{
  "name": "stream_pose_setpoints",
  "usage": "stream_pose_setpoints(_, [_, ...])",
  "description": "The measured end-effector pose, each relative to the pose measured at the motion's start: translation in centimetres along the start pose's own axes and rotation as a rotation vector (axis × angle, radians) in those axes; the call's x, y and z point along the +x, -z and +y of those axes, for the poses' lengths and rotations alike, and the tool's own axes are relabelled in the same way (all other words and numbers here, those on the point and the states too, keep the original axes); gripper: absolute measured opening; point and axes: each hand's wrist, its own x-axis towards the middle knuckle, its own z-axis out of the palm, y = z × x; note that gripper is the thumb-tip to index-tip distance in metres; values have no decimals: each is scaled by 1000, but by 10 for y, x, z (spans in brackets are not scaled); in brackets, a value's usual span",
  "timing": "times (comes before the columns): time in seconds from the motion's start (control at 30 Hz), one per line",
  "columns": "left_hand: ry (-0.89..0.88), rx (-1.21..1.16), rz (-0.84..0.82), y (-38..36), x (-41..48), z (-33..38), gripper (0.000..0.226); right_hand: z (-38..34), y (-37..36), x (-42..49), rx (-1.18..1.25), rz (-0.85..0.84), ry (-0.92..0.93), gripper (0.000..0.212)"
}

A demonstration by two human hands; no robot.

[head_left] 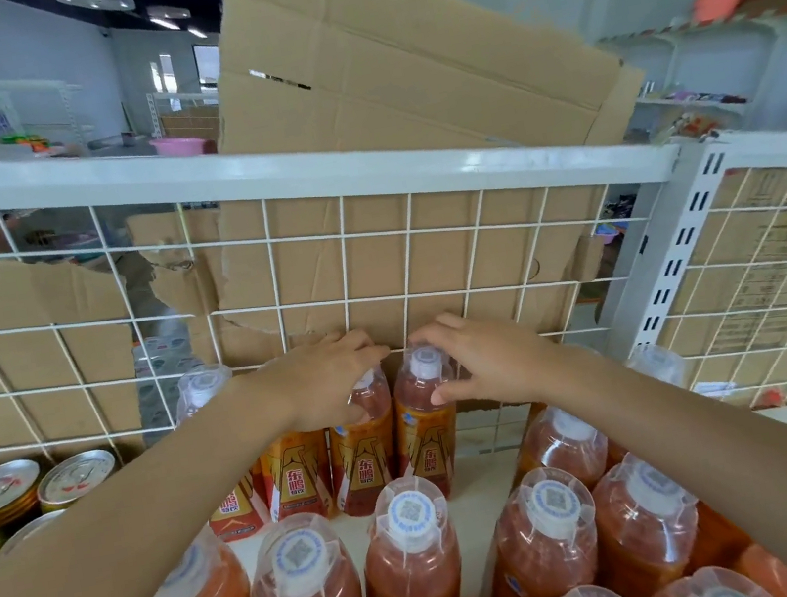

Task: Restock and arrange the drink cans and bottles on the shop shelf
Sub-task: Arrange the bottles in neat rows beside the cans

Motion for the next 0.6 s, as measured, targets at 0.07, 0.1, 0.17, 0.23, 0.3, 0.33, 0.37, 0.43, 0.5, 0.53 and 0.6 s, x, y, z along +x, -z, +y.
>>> stream_pose_setpoints(0.07, [-10,-71,42,7,-8,2,71,0,9,-17,17,26,-37,66])
stream_pose_setpoints(0.1, [-18,-107,75,10,-12,5,70,1,14,-28,21,46,-55,66])
stream_pose_setpoints(0.17, [-48,-178,149,17,-20,13,66,5,24,-53,41,93,-109,62])
stream_pose_setpoints(0.23, [-104,-222,211,23,-29,24,63,11,30,-80,90,157,-186,59])
stream_pose_setpoints(0.3, [-156,-245,243,27,-36,32,62,16,31,-108,118,226,-257,56])
stream_pose_setpoints(0.33, [-178,-255,247,28,-40,34,62,18,30,-121,134,260,-285,55])
stream_pose_setpoints(0.37, [-201,-267,248,29,-44,35,62,20,29,-133,156,286,-314,55])
stream_pose_setpoints(0.43, [-240,-279,263,30,-49,34,63,26,24,-153,188,318,-364,54])
stream_pose_setpoints(0.5, [-235,-310,277,28,-52,33,62,33,18,-169,204,330,-400,49])
stream_pose_setpoints(0.53, [-217,-323,278,24,-52,31,59,36,15,-175,210,335,-413,48])
stream_pose_setpoints(0.6, [-190,-286,287,15,-50,26,57,40,10,-183,209,344,-421,46])
